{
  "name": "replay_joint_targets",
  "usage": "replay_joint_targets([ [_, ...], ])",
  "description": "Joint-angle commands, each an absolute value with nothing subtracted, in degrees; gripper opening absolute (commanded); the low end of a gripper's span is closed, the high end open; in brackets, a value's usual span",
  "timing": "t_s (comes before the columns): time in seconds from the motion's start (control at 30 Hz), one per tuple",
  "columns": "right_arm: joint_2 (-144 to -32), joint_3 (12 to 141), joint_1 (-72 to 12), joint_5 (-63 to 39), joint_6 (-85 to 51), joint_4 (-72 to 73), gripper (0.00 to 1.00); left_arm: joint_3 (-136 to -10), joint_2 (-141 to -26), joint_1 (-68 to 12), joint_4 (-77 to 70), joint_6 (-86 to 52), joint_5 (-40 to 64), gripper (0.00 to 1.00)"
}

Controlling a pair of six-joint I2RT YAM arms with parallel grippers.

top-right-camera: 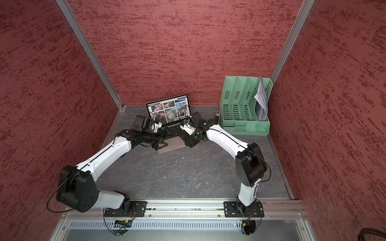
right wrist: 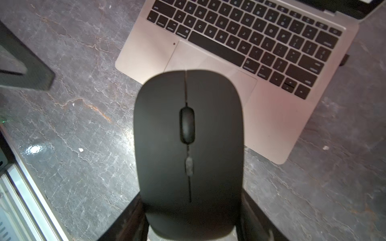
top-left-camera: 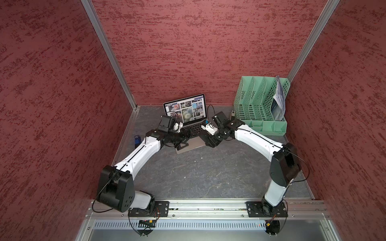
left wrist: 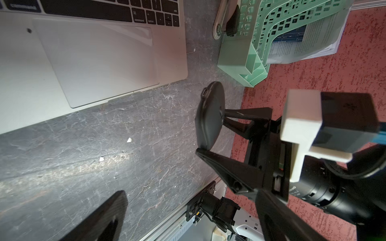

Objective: Remove the wireless mouse receiver from the laptop
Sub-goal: Pick up the mouse from the center of the board.

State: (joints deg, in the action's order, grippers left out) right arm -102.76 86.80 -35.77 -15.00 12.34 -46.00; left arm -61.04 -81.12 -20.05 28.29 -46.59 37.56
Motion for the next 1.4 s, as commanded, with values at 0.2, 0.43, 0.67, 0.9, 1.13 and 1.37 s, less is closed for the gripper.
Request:
replay_joint_targets([
  [0.2,-101.64,91.35,-37.00,-19.57,12.82,-44.60,0.58,-58.38,-84.92,-22.54,17.00,-51.53,34.04,1.00],
  [0.43,-101.55,91.27,-38.03,-20.62,13.03,-45.26,0.58,-58.75,-85.06,-22.68,14.75,-52.02,30.35,0.98],
  [0.67,-101.45,91.37,-38.40,-24.03,12.81,-45.44,0.58,-58.87,-86.56,-23.19,10.39,-52.32,28.56,0.89],
  [0.9,-101.74,91.52,-38.41,-24.26,12.75,-45.17,0.58,-59.19,-87.04,-24.43,8.26,-53.08,28.61,0.74],
  [1.13,-102.53,91.88,-38.41,-24.43,12.12,-44.49,0.58,-59.52,-87.02,-24.79,8.00,-53.66,28.87,0.47],
  [1.37,-102.66,91.71,-38.41,-24.43,12.15,-44.38,0.58,-60.14,-87.07,-25.01,8.55,-53.46,28.85,0.46],
])
